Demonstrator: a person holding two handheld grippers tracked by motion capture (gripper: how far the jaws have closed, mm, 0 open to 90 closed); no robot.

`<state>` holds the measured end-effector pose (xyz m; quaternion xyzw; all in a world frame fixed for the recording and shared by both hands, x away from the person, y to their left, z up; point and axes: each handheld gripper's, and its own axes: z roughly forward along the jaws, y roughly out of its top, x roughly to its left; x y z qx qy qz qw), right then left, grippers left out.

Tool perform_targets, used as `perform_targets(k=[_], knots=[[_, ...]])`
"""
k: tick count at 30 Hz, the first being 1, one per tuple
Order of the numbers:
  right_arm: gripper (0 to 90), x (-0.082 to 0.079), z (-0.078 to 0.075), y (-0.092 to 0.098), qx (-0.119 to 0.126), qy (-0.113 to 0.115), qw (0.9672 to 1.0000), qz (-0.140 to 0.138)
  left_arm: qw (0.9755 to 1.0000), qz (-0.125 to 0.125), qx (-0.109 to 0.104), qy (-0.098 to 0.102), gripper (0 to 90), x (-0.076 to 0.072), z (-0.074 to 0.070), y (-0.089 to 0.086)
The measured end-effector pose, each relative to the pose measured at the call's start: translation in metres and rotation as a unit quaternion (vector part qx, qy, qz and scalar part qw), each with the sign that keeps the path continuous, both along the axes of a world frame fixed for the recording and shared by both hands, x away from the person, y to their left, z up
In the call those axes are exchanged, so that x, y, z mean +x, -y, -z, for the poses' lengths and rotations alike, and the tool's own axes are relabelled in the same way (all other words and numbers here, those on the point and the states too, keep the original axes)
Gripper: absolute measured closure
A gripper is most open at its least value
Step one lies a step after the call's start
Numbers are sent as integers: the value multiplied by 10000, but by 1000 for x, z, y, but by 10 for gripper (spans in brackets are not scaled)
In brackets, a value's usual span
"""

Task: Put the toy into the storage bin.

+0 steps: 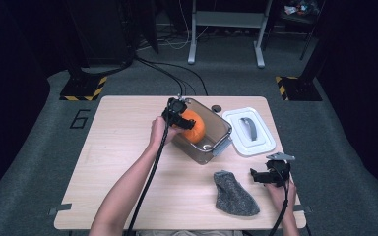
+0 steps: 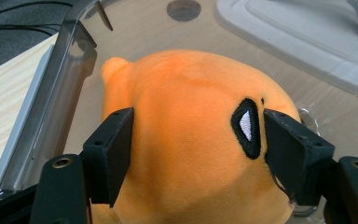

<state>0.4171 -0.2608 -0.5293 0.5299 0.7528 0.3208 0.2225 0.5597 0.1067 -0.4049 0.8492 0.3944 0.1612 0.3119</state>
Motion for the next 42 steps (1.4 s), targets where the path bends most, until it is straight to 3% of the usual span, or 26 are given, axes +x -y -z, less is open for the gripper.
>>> perform_targets(k=[7, 13, 21, 31, 42], knots=[[0, 0, 0, 0, 0, -1, 10000, 2, 9999, 53, 45, -105, 255, 3, 4, 1], [0, 0, 0, 0, 1, -1, 10000, 0, 9999, 142, 15, -18, 229, 0, -2, -2], [0, 0, 0, 0, 5, -1, 10000, 2, 9995, 27, -293, 119, 172, -6, -14, -18], [0, 0, 0, 0, 4, -2, 10000, 2, 9963, -6, -695, 496, 130, -33, -26, -45], [0, 0, 0, 0, 0, -2, 10000, 3, 9926, -134, -869, 842, 78, -70, -27, -83]])
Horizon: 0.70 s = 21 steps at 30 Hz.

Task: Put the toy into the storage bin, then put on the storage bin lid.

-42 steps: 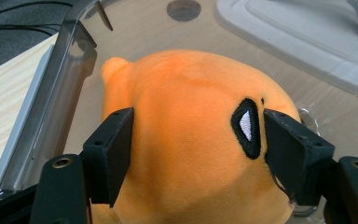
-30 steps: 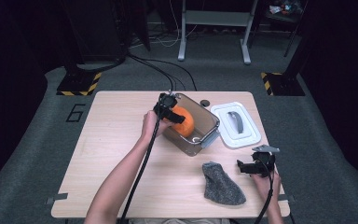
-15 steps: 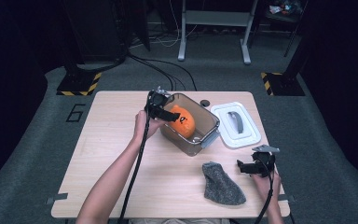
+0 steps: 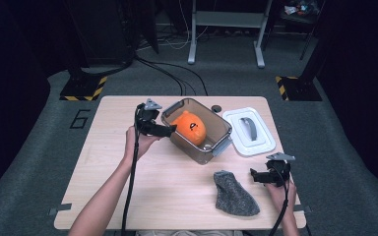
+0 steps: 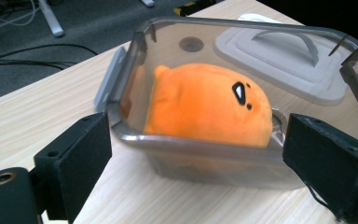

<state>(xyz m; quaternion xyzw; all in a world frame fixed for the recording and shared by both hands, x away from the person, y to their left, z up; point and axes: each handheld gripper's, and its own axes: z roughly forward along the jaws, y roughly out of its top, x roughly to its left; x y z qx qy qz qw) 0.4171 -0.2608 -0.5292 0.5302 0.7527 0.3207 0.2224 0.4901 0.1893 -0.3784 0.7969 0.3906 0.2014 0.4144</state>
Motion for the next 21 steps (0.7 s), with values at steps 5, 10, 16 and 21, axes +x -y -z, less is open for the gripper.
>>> perform_targets(k=[5, 10, 16, 21], knots=[[0, 0, 0, 0, -4, 3, 10000, -5, 9999, -106, 6, 50, 75, -14, 9, -18], [0, 0, 0, 0, 0, 2, 10000, 1, 9998, -184, 15, -7, 71, -21, 21, -31], [0, 0, 0, 0, 4, 3, 10000, -5, 9993, -374, -7, -12, 59, -29, 40, -47], [0, 0, 0, 0, -2, -1, 10000, -2, 9983, -580, 80, -51, 1, -36, 60, -62]])
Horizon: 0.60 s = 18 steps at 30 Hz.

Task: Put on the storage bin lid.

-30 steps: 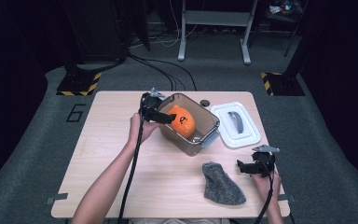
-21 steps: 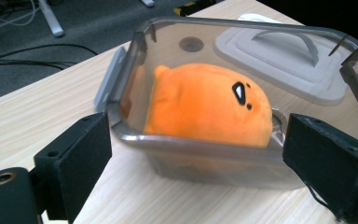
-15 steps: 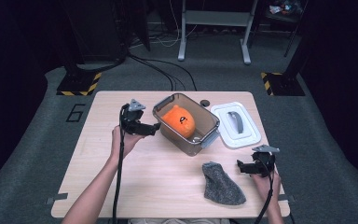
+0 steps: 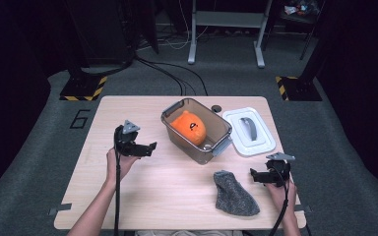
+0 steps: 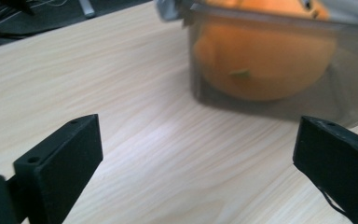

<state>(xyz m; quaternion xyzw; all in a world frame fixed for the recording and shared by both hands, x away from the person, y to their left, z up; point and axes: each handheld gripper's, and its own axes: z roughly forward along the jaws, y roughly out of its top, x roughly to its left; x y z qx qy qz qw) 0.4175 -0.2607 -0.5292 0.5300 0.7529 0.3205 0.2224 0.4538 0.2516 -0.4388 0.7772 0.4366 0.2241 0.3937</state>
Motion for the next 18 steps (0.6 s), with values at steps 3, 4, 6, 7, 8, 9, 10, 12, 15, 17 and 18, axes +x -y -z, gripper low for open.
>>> perform_targets(k=[3, 4, 6, 7, 8, 9, 10, 12, 15, 17, 18], knots=[[0, 0, 0, 0, 5, -1, 10000, 5, 9998, -176, -57, -89, 1, -3, 16, -10], [0, 0, 0, 0, 4, -2, 10000, 2, 9997, -190, -47, -142, 1, -4, 21, -13], [0, 0, 0, 0, 4, -3, 10000, -3, 9995, -237, -53, -188, 0, -4, 27, -16], [0, 0, 0, 0, 3, -4, 10000, -6, 9991, -311, -52, -288, 0, -4, 39, -21], [0, 0, 0, 0, -4, -5, 10000, -21, 9988, -346, -87, -344, 0, -4, 44, -24], [0, 0, 0, 0, -5, -7, 10000, -29, 9985, -367, -92, -404, 0, -5, 49, -26], [0, 1, 0, 1, -6, -8, 10000, -34, 9981, -425, -123, -425, 0, -4, 55, -27], [0, 1, 0, 1, -4, -12, 10000, -56, 9975, -485, -199, -481, 0, -4, 65, -30], [0, 2, -1, 2, -26, -55, 9999, -114, 9973, -481, -97, -548, 0, -4, 75, -32], [0, 2, -1, 3, -79, -68, 9998, -171, 9970, -492, -88, -591, 0, -3, 81, -35], [0, 2, -1, 3, -80, -68, 9998, -179, 9969, -526, -115, -567, 0, -4, 85, -36]])
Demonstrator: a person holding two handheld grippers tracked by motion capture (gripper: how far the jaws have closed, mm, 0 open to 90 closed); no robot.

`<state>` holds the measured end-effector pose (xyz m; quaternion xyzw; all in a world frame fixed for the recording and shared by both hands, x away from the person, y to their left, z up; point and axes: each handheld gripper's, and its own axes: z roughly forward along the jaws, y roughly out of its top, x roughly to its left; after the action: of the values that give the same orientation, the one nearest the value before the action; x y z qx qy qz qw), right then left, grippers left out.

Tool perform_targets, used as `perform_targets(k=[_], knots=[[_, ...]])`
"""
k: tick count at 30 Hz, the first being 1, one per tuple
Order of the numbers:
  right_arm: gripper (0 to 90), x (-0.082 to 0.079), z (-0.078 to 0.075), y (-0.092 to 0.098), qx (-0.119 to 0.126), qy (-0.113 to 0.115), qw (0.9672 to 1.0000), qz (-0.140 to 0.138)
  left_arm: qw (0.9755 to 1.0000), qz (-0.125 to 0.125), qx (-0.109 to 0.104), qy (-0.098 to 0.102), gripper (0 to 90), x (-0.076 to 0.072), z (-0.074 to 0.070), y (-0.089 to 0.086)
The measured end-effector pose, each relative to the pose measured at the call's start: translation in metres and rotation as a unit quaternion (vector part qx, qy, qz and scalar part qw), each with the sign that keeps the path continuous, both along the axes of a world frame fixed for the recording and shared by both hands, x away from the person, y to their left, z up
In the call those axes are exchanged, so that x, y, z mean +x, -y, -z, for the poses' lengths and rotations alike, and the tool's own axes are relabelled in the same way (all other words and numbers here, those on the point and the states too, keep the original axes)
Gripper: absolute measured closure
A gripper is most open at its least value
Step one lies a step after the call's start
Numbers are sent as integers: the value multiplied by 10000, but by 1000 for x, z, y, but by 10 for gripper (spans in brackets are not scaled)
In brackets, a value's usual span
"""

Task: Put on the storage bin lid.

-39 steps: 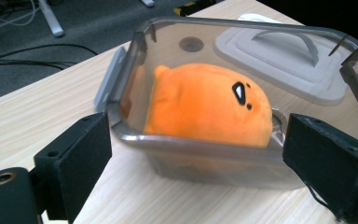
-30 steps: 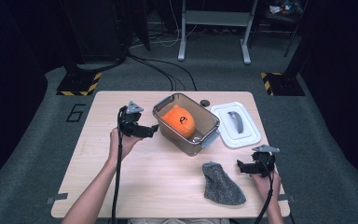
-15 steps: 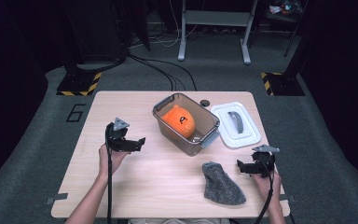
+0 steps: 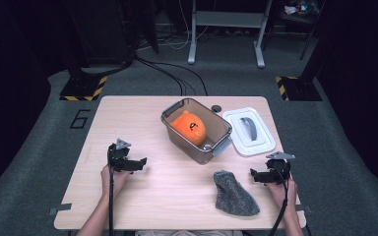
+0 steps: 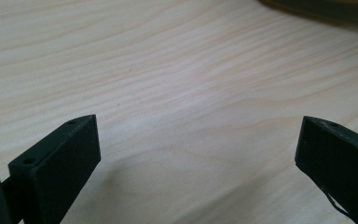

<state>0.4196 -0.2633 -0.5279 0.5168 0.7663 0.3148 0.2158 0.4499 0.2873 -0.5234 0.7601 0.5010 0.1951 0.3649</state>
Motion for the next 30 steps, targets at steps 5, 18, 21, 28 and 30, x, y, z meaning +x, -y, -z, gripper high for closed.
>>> perform_targets(k=[5, 18, 21, 28, 30], knots=[[0, 2, -1, 0, 28, -42, 10000, 53, 9998, -42, 200, 63, 0, -1, 6, -2], [12, 29, -32, -1, 145, 120, 9998, -42, 9987, 59, 491, -71, 0, 1, 6, 0], [15, 41, -39, -2, 105, 141, 9998, -92, 9987, 54, 495, -73, 0, 1, 6, 0], [26, 66, -47, -6, 224, 76, 9996, -121, 9989, -71, 469, -37, 0, 1, 7, 2], [25, 74, -47, -6, 279, -38, 9995, -133, 9989, -106, 447, -31, 0, 1, 7, 2]])
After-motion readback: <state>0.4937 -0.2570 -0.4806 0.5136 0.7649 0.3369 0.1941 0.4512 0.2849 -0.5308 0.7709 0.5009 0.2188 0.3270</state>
